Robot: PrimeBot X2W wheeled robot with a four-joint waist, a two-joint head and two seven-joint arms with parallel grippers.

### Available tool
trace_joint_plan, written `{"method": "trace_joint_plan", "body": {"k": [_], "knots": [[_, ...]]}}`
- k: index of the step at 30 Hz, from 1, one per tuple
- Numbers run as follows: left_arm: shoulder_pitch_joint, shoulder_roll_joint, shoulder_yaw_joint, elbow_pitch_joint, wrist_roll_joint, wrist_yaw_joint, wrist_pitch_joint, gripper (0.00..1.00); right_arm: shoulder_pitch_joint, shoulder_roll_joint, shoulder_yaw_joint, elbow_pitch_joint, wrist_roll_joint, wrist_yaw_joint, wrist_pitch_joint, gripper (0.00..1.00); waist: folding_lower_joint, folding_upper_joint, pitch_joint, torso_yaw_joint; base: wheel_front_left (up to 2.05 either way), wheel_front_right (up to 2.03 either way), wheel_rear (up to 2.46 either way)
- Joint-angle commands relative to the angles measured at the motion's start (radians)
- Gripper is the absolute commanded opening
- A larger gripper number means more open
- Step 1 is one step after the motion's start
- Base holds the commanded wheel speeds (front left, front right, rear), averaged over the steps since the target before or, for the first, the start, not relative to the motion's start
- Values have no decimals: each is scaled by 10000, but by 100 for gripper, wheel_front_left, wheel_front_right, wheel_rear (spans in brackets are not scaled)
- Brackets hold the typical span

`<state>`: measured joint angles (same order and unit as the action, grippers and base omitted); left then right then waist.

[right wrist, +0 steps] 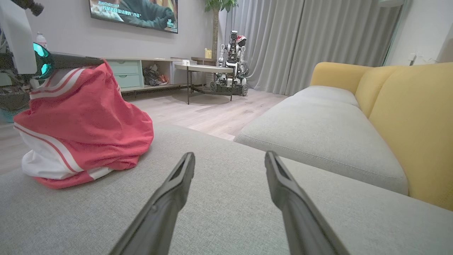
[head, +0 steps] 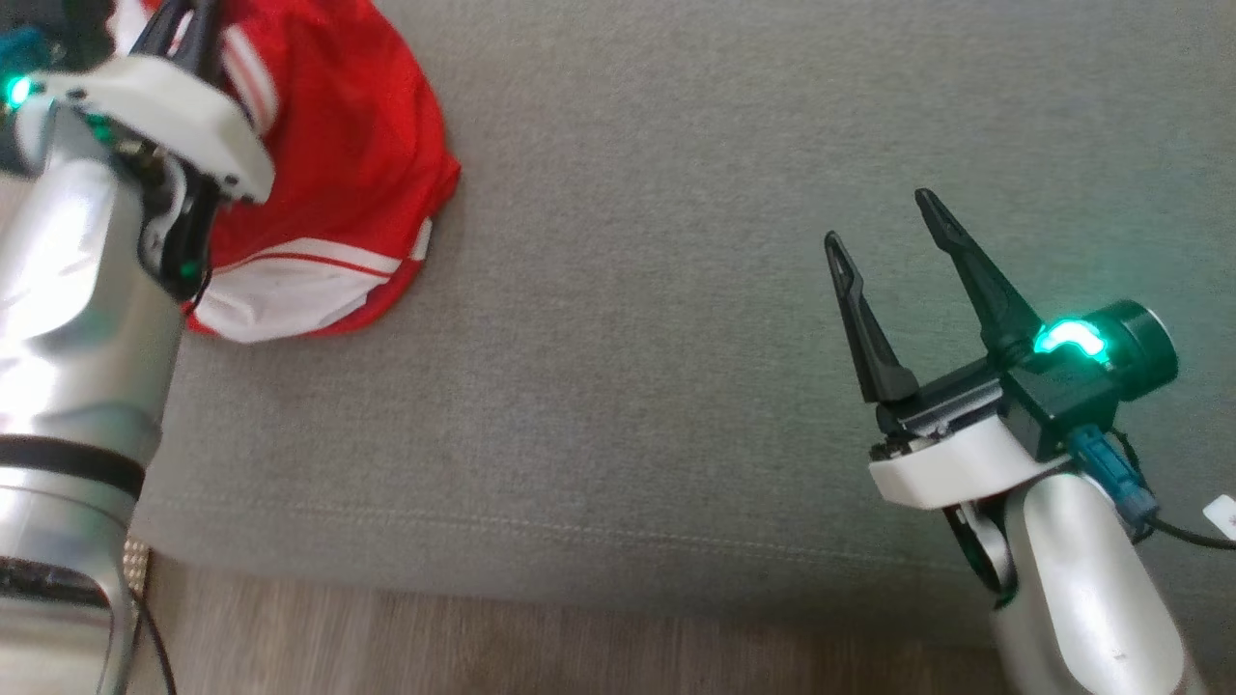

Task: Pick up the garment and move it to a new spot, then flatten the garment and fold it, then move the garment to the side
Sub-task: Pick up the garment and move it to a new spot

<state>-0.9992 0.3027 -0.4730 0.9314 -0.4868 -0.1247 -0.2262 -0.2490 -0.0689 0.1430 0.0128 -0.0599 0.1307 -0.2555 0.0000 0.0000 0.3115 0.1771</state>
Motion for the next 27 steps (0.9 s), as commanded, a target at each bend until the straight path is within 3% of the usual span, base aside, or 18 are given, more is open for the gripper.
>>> {"method": "trace_joint_plan", "body": {"k": [1,16,27], "knots": [[-651,543,138,-522,16,-59,-94,0,166,123,197,-280,117,0,-63,100,0,0,-196,-168,0,0,0],[-1506,926,-556,-3922,-189,65,1290,0,3,185,268,-551,1217,0,-63,100,0,0,-530,-2427,0,0,0],[-2830,371,-1164,-4982,229,163,2136,0,-309,186,342,-796,2056,0,-63,100,0,0,24,-4353,0,0,0]]}}
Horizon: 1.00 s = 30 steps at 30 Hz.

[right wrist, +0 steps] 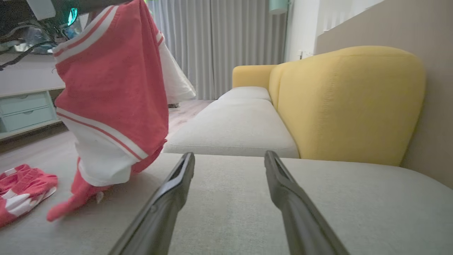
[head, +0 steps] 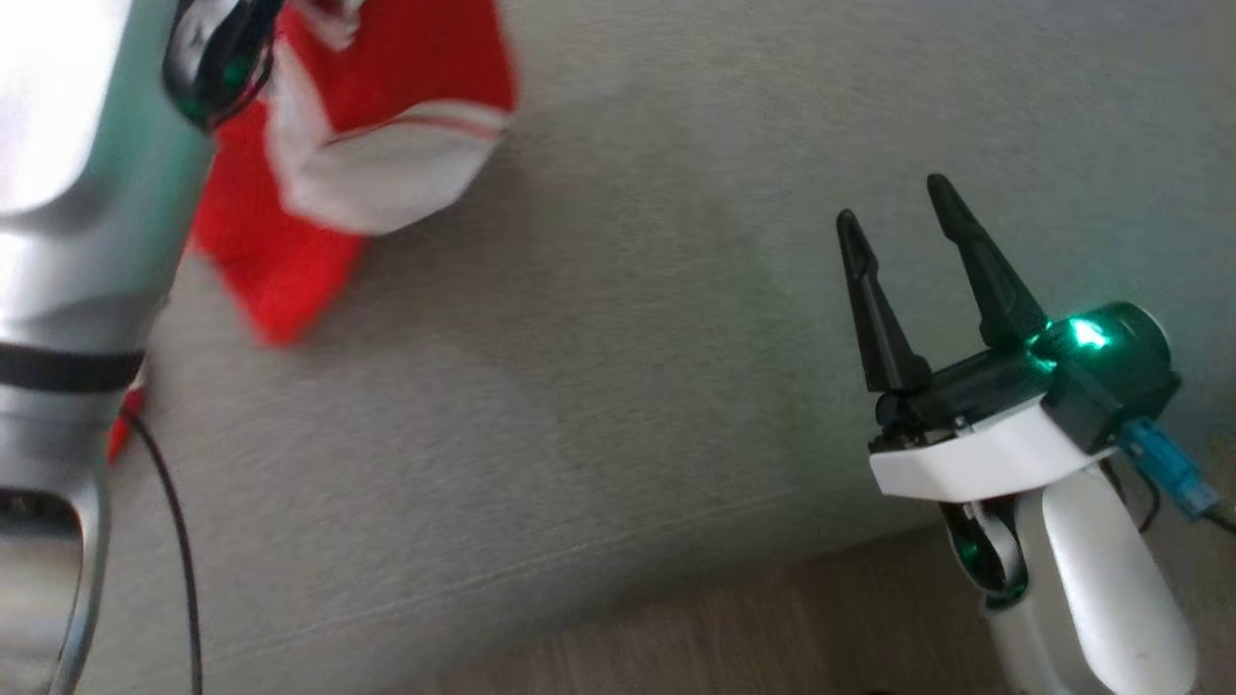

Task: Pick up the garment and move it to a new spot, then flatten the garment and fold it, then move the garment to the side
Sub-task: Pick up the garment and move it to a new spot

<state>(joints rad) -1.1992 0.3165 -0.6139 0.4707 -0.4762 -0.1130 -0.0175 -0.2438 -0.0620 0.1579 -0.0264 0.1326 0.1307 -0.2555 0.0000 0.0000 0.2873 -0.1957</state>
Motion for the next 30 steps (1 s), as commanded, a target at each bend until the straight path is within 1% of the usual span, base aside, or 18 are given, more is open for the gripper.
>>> {"method": "trace_joint_plan", "body": {"k": [1,5,11,15,20,23,26,29,30], "knots": [[-990,168,209,-363,160,52,85,0,-379,117,188,-435,196,0,-63,100,0,0,315,-788,0,0,0],[-1591,-111,-4,-166,352,48,153,0,-408,117,116,-524,426,0,-63,100,0,0,502,-1294,0,0,0],[-1866,-338,-328,304,502,5,60,0,-439,117,103,-604,631,0,-63,100,0,0,750,-1685,0,0,0],[-1525,-326,-542,786,462,-26,-45,0,-471,118,81,-685,722,0,-63,100,0,0,998,-1790,0,0,0],[-507,-270,-754,1485,304,-16,-297,0,-570,118,88,-748,761,0,-63,100,0,0,1411,-1729,0,0,0],[142,-270,-965,2065,409,52,-784,0,-668,118,156,-755,750,0,-63,100,0,0,1618,-1673,0,0,0],[602,-370,-1183,2758,679,292,-1578,0,-755,118,273,-734,721,0,-63,100,0,0,1733,-1633,0,0,0],[837,-620,-1276,3247,899,568,-2193,0,-802,118,367,-740,653,0,-63,100,0,0,1744,-1560,0,0,0],[885,-721,-1264,3304,972,702,-2307,4,-794,118,379,-745,629,0,-63,100,0,0,1719,-1510,0,0,0]]}}
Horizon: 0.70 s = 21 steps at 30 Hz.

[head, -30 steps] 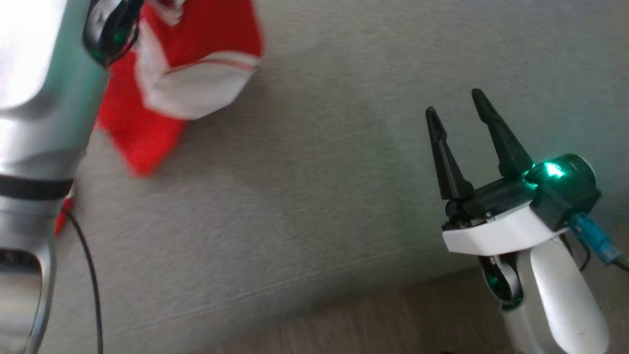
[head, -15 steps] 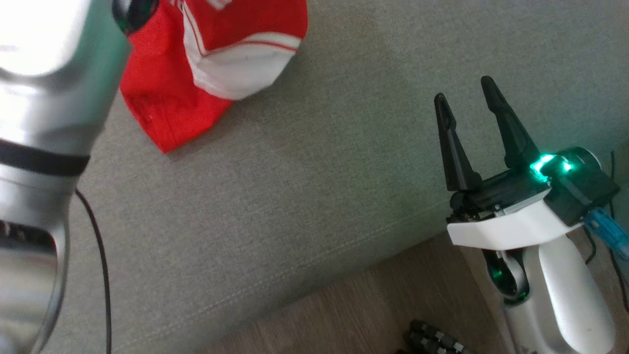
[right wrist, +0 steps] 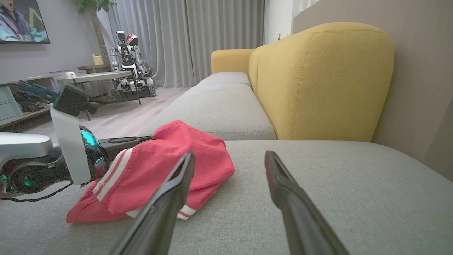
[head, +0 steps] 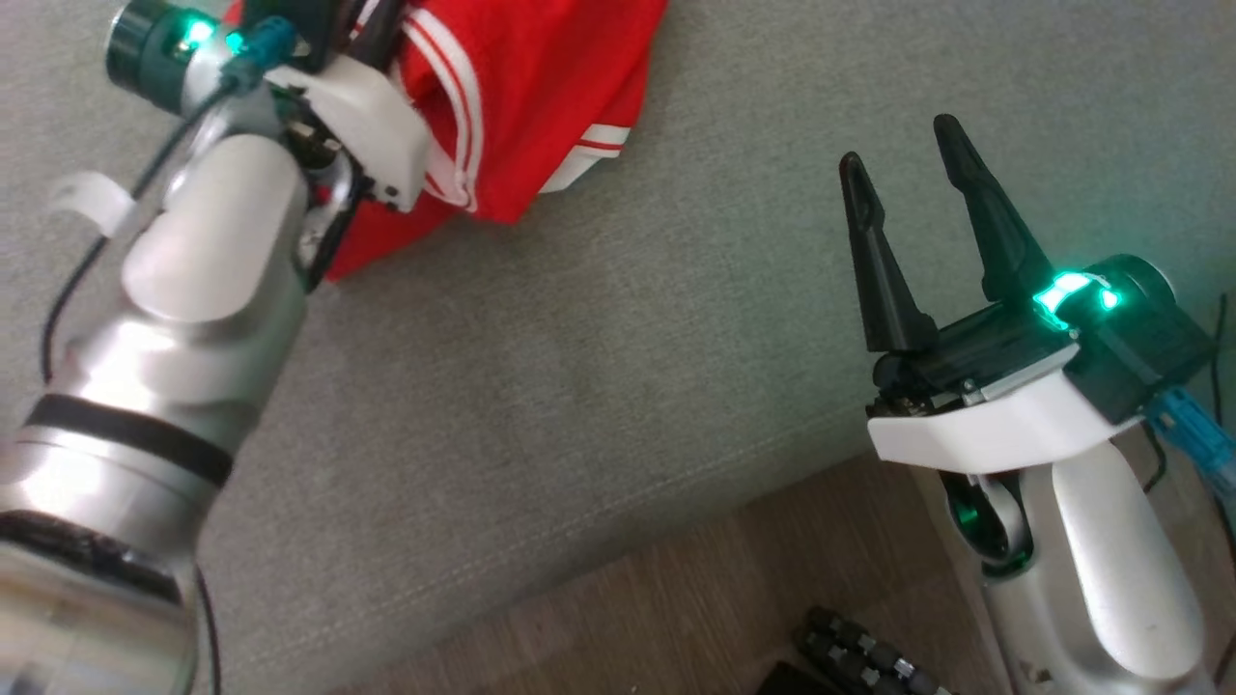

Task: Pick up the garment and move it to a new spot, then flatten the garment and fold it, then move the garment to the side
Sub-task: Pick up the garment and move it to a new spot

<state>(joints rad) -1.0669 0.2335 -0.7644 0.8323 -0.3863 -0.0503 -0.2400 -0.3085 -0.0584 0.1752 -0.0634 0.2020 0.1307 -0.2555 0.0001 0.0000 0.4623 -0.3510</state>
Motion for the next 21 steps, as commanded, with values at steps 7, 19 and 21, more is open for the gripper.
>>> {"method": "trace_joint_plan", "body": {"k": [7,19,21], "knots": [[655,-410,1122,-2786,920,1391,-213,100,169,81,107,-189,-382,0,-63,100,-1,0,-547,950,0,0,0],[5467,-1134,3067,-6134,1543,2156,-217,100,1027,81,-279,493,-1003,0,-63,100,-1,0,-2477,2997,0,0,0],[5840,-1216,3201,-6311,1574,2147,-217,100,1116,81,-326,547,-1028,0,-63,100,-1,0,-2622,3123,0,0,0]]}}
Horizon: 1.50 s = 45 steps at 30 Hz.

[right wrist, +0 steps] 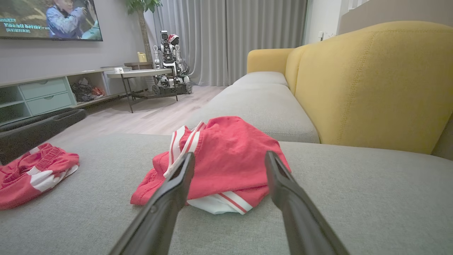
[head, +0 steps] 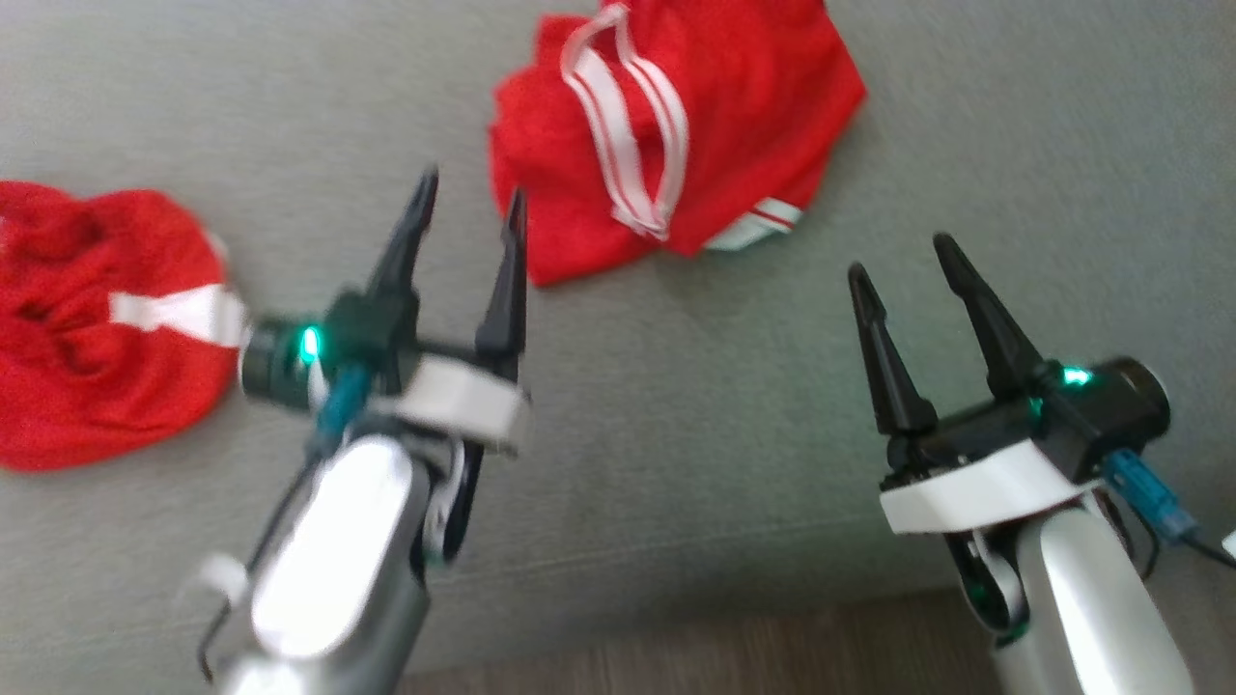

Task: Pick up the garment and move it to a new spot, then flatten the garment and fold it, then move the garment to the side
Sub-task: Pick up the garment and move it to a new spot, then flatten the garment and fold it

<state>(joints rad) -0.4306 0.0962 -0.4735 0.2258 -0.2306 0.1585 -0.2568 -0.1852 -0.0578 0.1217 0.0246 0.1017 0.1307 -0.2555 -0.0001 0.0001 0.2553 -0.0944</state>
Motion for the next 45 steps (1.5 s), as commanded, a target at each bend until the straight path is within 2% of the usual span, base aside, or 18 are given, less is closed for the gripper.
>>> {"method": "trace_joint_plan", "body": {"k": [1,7,15,20,29,45], "knots": [[-184,100,381,-380,114,40,-48,100,-27,76,137,-291,-38,0,-63,100,1,-1,-708,702,0,0,0],[1650,-138,1131,-1546,816,259,-48,100,506,76,-109,-193,-200,0,-63,100,1,-1,-1379,1265,0,0,0],[3965,-171,1854,-3381,1998,756,-49,100,1450,76,-849,-282,-388,0,-63,100,1,-1,-1977,1538,0,0,0],[4894,-183,1940,-3307,2047,848,-49,100,2037,76,-1073,-389,-433,0,-63,100,1,-1,-2263,1541,0,0,0],[5139,-263,1870,-3023,2258,1068,-49,100,2278,76,-1020,-353,-419,0,-63,100,1,-1,-2411,1528,0,0,0],[5064,-239,1654,-2819,2282,1148,-49,100,2306,76,-968,-312,-396,0,-63,100,1,-1,-2398,1482,0,0,0]]}}
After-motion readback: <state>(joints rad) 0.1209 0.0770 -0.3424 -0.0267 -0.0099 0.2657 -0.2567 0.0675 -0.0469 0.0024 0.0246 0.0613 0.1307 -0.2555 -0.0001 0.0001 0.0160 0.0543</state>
